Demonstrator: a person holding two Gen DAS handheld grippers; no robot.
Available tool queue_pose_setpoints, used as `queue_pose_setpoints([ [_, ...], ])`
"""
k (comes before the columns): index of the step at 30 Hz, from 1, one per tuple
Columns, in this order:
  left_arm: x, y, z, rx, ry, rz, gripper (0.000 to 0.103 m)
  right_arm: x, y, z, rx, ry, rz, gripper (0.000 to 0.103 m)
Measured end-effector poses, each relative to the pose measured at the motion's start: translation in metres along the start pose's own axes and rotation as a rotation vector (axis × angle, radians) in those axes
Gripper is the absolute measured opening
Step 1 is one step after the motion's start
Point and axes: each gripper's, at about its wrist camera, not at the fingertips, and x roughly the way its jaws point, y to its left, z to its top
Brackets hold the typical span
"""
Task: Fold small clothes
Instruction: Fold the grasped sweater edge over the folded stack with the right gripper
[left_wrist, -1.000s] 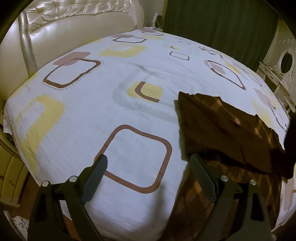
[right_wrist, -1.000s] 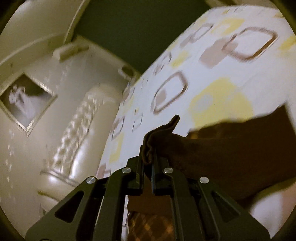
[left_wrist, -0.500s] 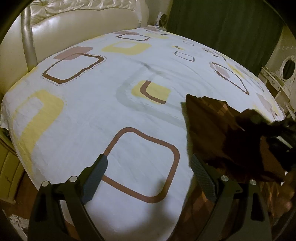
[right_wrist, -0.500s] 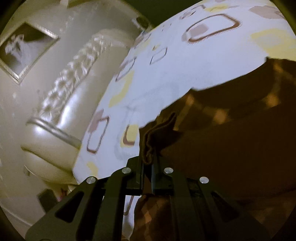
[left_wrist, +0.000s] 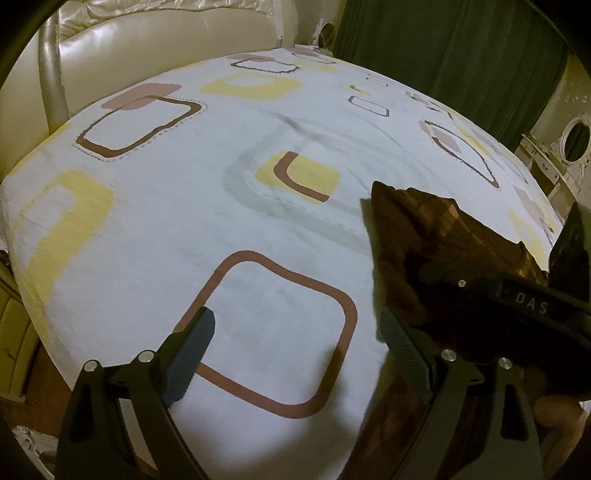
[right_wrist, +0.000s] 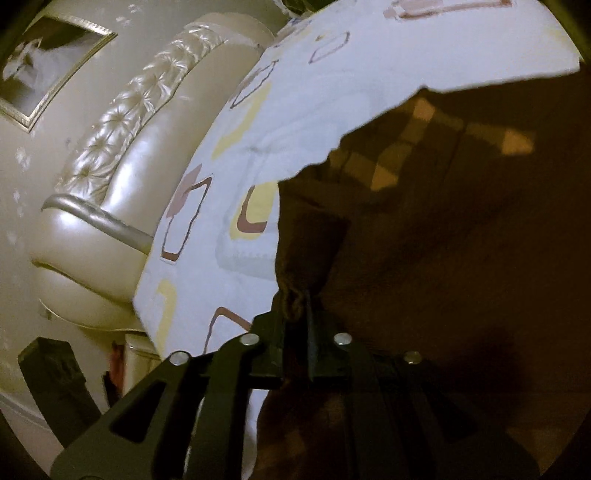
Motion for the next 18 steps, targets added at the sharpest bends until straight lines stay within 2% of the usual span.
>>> queue_pose_setpoints([
  [4,0.0,-0.001,0.0,0.001,0.001,-0.003,0.09,0.003,-0.009,-0.004,0.053,0.024,0.092,0.025],
  [6,-0.001,-0.001,0.0,0.001,0.0,-0.004,0.09,-0.003,-0.013,-0.006,0.073,0.039,0.142,0.025],
  [8,-0.004,-0.003,0.002,-0.002,-0.01,-0.017,0.09,-0.023,-0.02,-0.008,0.101,0.024,0.206,0.026],
  [9,-0.007,-0.005,0.004,-0.004,-0.019,-0.027,0.09,-0.036,-0.022,-0.008,0.098,0.008,0.21,0.027],
  [11,-0.012,-0.011,0.008,-0.012,-0.04,-0.059,0.09,-0.075,-0.031,-0.009,0.076,-0.055,0.201,0.031],
  [13,-0.015,-0.021,0.014,-0.008,-0.055,-0.094,0.09,-0.12,-0.046,-0.009,0.065,-0.137,0.171,0.04],
  [15,-0.014,-0.036,0.021,0.019,-0.068,-0.114,0.09,-0.167,-0.066,-0.009,0.071,-0.227,0.12,0.041],
  [17,-0.01,-0.051,0.027,0.051,-0.087,-0.128,0.09,-0.224,-0.099,-0.009,0.096,-0.348,0.009,0.042],
  [18,-0.005,-0.059,0.029,0.067,-0.089,-0.133,0.09,-0.244,-0.114,-0.009,0.116,-0.388,-0.021,0.047],
])
